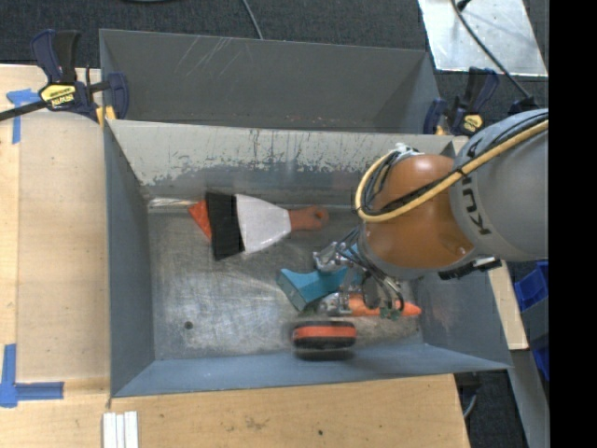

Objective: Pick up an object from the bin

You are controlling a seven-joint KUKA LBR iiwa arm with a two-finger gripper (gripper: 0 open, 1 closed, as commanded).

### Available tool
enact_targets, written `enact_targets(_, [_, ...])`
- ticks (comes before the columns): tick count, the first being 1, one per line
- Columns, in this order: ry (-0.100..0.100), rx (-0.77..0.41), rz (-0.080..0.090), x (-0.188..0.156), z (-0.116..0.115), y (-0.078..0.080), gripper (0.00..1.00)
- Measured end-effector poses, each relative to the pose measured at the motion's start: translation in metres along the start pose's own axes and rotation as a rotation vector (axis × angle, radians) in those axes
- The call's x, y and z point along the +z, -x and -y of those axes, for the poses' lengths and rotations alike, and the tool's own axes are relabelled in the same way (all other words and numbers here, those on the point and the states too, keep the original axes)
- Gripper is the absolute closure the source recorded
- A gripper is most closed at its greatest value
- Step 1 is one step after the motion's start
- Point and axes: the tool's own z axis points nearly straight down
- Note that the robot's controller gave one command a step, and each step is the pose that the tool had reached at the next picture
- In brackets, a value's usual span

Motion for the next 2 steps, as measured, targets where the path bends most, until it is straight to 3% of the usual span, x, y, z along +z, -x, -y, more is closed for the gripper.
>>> enact_targets(1, [0.001, -0.008, -0.015, 0.001, 0.001, 0.011, 1.0])
enact_targets(2, [-0.007, 0.0, -0.039, -0.017, 0.006, 0.009, 1.0])
